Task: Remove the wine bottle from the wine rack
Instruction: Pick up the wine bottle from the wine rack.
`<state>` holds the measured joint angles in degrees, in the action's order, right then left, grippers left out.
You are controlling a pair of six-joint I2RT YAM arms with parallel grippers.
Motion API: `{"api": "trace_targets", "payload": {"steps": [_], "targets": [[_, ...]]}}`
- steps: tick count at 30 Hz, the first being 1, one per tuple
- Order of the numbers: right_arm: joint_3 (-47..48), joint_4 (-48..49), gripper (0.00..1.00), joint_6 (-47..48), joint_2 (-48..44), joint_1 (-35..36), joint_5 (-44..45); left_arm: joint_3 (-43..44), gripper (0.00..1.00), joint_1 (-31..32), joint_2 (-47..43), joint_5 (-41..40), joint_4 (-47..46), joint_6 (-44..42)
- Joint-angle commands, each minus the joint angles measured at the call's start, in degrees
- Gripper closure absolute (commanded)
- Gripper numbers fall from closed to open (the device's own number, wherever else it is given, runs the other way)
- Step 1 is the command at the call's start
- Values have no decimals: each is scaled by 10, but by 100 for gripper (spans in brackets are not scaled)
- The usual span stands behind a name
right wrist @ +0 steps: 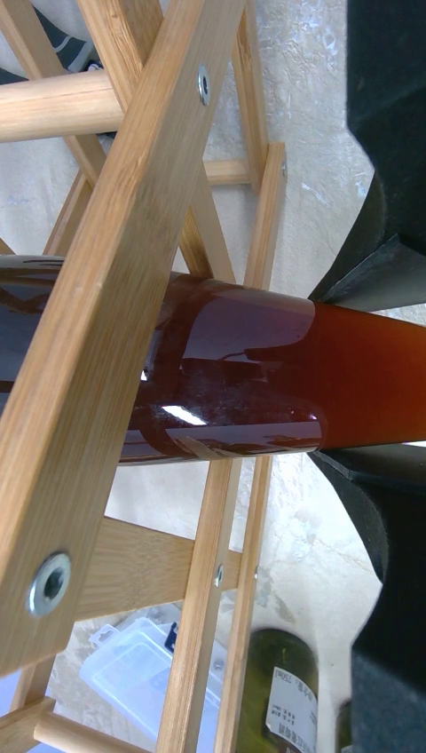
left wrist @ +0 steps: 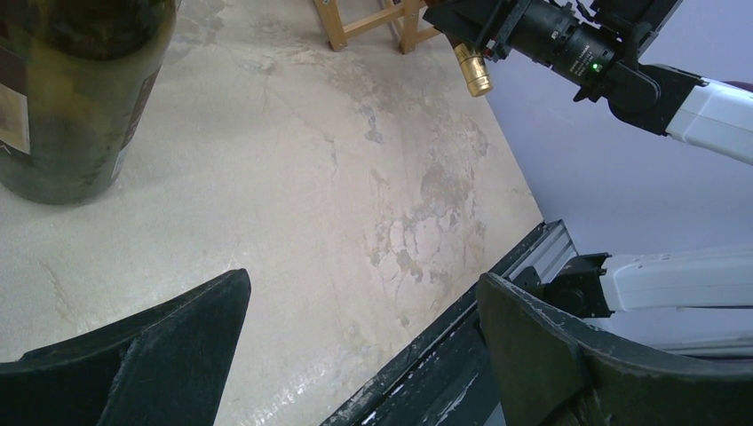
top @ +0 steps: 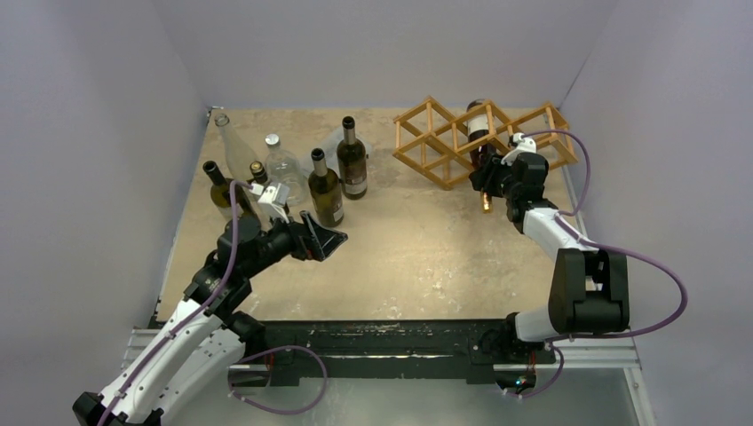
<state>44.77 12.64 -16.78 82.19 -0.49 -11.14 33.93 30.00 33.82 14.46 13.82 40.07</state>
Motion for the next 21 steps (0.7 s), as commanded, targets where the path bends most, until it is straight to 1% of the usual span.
{"api": "trace_targets", "payload": {"steps": [1,5,7,21], "targets": [[-4,11,75,-6,-10,1,-13,1,0,-4,-8,-7,-19,11],[-5,10,94,-11,-24,1,-14,2,0,-4,-9,-7,-18,11],[-7,13,100,-16,-35,0,-21,3,0,-4,-11,-7,-15,10],[-20,24,100,-26,-92,-14,-60,5,0,-4,-23,-10,-2,12]]}}
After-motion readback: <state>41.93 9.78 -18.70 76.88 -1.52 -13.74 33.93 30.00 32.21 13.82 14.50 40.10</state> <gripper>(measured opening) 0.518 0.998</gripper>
